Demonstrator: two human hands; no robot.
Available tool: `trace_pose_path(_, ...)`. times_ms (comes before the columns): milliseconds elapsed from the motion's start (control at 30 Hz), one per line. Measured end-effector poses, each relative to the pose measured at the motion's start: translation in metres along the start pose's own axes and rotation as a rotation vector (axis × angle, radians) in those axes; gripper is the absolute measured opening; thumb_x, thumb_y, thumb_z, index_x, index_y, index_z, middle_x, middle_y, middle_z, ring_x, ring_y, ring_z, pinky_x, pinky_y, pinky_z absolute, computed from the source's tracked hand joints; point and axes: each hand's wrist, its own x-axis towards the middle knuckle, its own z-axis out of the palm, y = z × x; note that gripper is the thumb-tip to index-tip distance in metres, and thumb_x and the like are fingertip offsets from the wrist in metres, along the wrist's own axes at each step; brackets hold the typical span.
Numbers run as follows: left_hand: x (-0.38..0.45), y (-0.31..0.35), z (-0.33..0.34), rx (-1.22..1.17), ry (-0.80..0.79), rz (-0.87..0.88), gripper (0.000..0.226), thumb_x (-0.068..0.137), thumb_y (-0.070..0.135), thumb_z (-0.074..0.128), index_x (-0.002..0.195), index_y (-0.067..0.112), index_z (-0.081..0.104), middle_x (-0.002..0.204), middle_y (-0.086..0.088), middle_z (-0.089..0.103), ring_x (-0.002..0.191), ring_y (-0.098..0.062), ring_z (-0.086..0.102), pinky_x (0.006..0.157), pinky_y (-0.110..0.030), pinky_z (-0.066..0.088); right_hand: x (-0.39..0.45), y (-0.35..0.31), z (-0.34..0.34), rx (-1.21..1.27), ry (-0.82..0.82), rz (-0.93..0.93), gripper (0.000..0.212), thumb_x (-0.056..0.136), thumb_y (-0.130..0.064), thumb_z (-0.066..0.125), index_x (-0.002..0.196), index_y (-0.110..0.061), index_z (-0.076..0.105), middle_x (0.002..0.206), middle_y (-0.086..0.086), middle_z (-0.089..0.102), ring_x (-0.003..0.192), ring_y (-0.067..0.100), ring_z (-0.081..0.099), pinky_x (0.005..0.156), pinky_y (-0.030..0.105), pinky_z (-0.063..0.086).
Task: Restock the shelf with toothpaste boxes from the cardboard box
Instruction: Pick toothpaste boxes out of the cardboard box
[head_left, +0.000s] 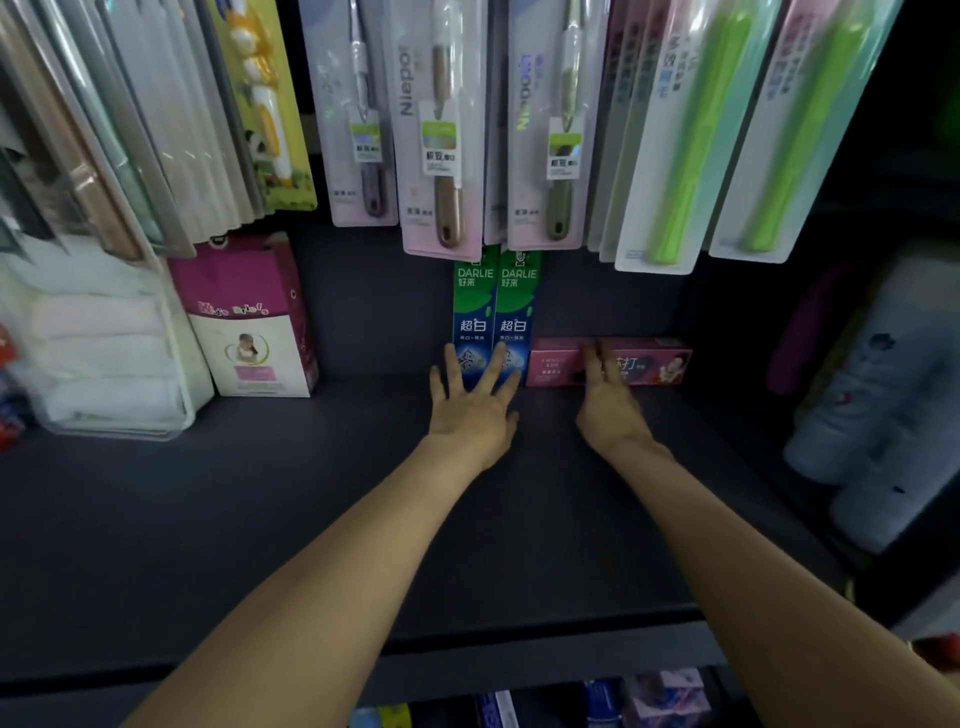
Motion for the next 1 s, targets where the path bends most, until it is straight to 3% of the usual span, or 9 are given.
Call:
trace_pose_path(167, -0.026, -0.002, -0.006, -0.159, 0.069, 0.061, 0.056, 0.099, 0.035, 0.030, 0.149, 0.026, 0.006, 0.155, 0.005, -0.020, 0.140, -0.042, -0.015, 0.114, -0.055, -0.003, -0.028, -0.021, -0.015, 0.071, 0.072, -0.046, 0.074, 0.085, 0.012, 0.040, 0.149, -0.009, 0.010, 0.159, 0.005, -0.005, 0.140, 0.030, 0.025, 0.107, 0.036, 0.032)
trace_pose_path(267, -0.066, -0.004, -0.012, -0.304, 0.255, 0.110, 0.052, 0.097, 0.027, 0.037, 0.146, 0.019, 0.022, 0.158, 0.000, 0.000, 0.142, -0.035, 0.007, 0.114, -0.049, 0.012, -0.071, -0.047, -0.018, 0.065, 0.169, -0.222, 0.054, 0.086, 0.010, 0.039, 0.139, 0.001, 0.032, 0.149, 0.020, 0.022, 0.125, 0.039, 0.041, 0.097, 0.041, 0.039)
trace_pose_path(400, -0.161, -0.023, -0.001, -0.503, 0.598, 0.258, 0.038, 0.083, 0.013, 0.042, 0.118, 0.006, 0.056, 0.132, -0.013, 0.048, 0.116, -0.031, 0.048, 0.097, -0.044, 0.039, -0.153, -0.075, -0.007, 0.277, 0.240, -0.575, 0.039, 0.080, 0.011, 0.038, 0.116, 0.006, 0.053, 0.118, 0.022, 0.049, 0.101, 0.031, 0.056, 0.089, 0.036, 0.048)
trace_pose_path(467, -0.219, -0.036, 0.027, -0.530, 0.632, 0.274, 0.033, 0.078, 0.006, 0.043, 0.107, 0.004, 0.059, 0.117, -0.014, 0.054, 0.104, -0.029, 0.052, 0.088, -0.040, 0.042, -0.204, -0.086, 0.009, 0.367, 0.190, -0.687, 0.033, 0.078, 0.010, 0.037, 0.103, 0.006, 0.059, 0.103, 0.020, 0.054, 0.092, 0.022, 0.054, 0.084, 0.025, 0.046)
trace_pose_path(633, -0.355, -0.078, 0.144, -0.424, 0.359, 0.213, 0.026, 0.077, 0.011, 0.045, 0.102, 0.013, 0.052, 0.112, -0.004, 0.044, 0.096, -0.025, 0.046, 0.081, -0.034, 0.035, -0.324, -0.080, 0.110, 0.296, -0.334, -0.719, 0.032, 0.081, -0.008, 0.036, 0.099, -0.002, 0.061, 0.095, 0.015, 0.060, 0.086, 0.031, 0.061, 0.074, 0.034, 0.050)
trace_pose_path(767, -0.436, -0.105, 0.226, -0.335, -0.161, -0.030, 0.031, 0.079, 0.021, 0.045, 0.107, 0.015, 0.059, 0.108, -0.006, 0.056, 0.092, -0.028, 0.057, 0.074, -0.032, 0.044, -0.389, -0.064, 0.203, 0.021, -0.864, -0.644, 0.032, 0.094, -0.017, 0.041, 0.121, -0.009, 0.054, 0.122, 0.011, 0.054, 0.117, 0.029, 0.049, 0.092, 0.039, 0.043)
trace_pose_path(867, -0.488, -0.108, 0.273, -0.405, -0.502, -0.116, 0.040, 0.083, 0.027, 0.049, 0.116, 0.007, 0.059, 0.119, -0.016, 0.057, 0.108, -0.035, 0.057, 0.084, -0.039, 0.047, -0.440, -0.069, 0.253, -0.171, -1.241, -0.670, 0.029, 0.093, -0.013, 0.050, 0.121, -0.005, 0.054, 0.119, 0.015, 0.055, 0.110, 0.031, 0.049, 0.086, 0.038, 0.040)
trace_pose_path(933, -0.514, -0.106, 0.298, -0.368, -0.640, -0.103, 0.046, 0.087, 0.028, 0.050, 0.130, 0.010, 0.047, 0.137, -0.012, 0.046, 0.125, -0.030, 0.044, 0.097, -0.037, 0.040, -0.471, -0.071, 0.286, -0.243, -1.369, -0.718, 0.028, 0.088, -0.005, 0.054, 0.116, 0.000, 0.058, 0.114, 0.019, 0.058, 0.103, 0.033, 0.054, 0.082, 0.039, 0.043)
trace_pose_path(1000, -0.529, -0.103, 0.314, -0.354, -0.727, -0.092, 0.047, 0.090, 0.025, 0.049, 0.134, 0.014, 0.040, 0.139, -0.009, 0.041, 0.127, -0.027, 0.040, 0.099, -0.036, 0.036, -0.493, -0.067, 0.316, -0.296, -1.415, -0.758, 0.034, 0.081, 0.002, 0.060, 0.115, 0.001, 0.058, 0.116, 0.018, 0.060, 0.107, 0.032, 0.056, 0.083, 0.040, 0.046)
